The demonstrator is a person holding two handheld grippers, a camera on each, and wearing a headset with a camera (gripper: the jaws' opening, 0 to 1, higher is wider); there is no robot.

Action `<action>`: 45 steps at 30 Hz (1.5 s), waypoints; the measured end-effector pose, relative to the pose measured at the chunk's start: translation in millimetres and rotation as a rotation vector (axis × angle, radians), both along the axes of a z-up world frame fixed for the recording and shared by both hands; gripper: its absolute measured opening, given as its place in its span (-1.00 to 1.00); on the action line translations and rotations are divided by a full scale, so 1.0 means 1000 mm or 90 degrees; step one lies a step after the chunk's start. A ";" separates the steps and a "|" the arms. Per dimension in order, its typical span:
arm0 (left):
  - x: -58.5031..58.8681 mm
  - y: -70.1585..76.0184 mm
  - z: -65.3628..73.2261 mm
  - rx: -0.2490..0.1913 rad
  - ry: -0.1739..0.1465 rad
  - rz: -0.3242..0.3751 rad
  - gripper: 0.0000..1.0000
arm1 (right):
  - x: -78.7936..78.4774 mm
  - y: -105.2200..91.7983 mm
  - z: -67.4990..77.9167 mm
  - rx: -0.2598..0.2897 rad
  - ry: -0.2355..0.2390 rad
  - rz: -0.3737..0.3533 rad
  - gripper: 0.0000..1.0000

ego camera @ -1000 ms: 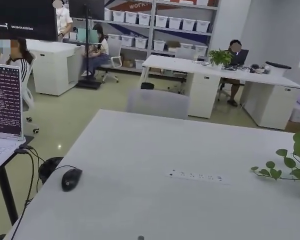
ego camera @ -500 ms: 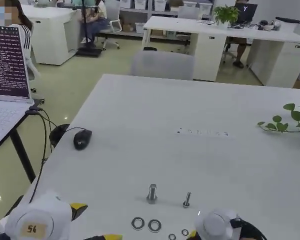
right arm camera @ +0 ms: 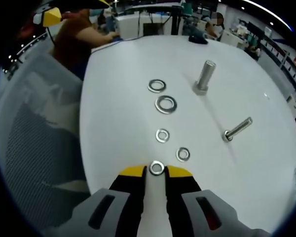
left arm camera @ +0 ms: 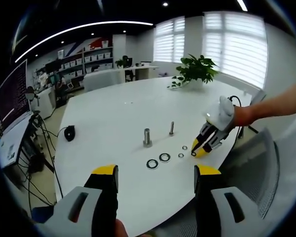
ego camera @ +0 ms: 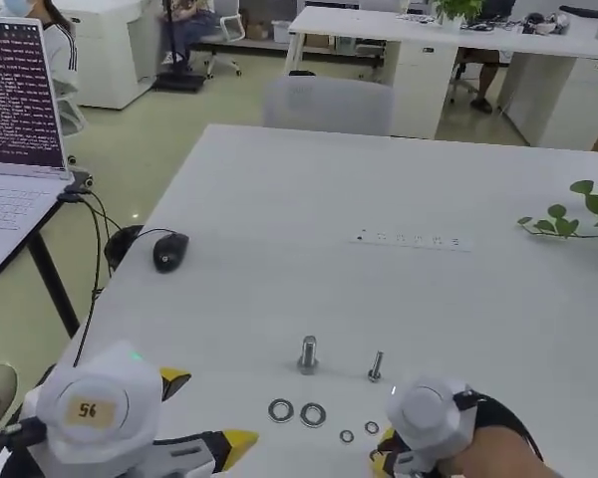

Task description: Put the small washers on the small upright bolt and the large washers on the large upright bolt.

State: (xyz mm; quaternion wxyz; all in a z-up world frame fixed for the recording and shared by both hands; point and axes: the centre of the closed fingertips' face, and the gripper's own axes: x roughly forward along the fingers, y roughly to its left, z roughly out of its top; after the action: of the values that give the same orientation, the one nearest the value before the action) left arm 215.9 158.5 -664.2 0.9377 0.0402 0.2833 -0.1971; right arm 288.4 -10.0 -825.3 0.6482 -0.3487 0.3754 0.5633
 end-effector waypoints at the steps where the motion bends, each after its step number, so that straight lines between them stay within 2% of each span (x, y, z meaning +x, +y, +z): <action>1: 0.000 -0.001 0.000 0.000 0.000 -0.001 0.24 | 0.000 0.000 0.000 -0.004 0.000 0.005 -0.67; 8: 0.003 -0.005 0.001 -0.002 -0.002 -0.003 0.23 | 0.001 0.000 0.000 -0.019 0.000 0.023 -0.71; 13: 0.004 -0.003 0.001 0.002 -0.001 -0.003 0.23 | 0.001 -0.004 0.000 0.001 0.011 -0.005 -0.74; 22: 0.003 -0.001 0.000 0.002 0.001 -0.001 0.23 | 0.001 -0.012 0.001 0.016 0.022 -0.030 -0.74; 30: 0.004 -0.004 -0.003 -0.002 0.003 -0.004 0.23 | 0.007 -0.014 0.006 0.018 0.014 -0.040 -0.75; 38: 0.005 -0.005 -0.004 -0.005 0.005 -0.007 0.23 | 0.018 -0.015 0.018 0.030 0.005 -0.054 -0.75; 45: 0.003 -0.004 -0.007 -0.008 0.010 -0.008 0.23 | 0.031 -0.022 0.031 0.025 -0.020 -0.053 -0.75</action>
State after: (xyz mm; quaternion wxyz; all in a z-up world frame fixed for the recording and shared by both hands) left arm 218.9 154.4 -671.2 0.9344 0.0347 0.2895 -0.2048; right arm 319.6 -32.5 -794.4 0.6834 -0.3287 0.3682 0.5379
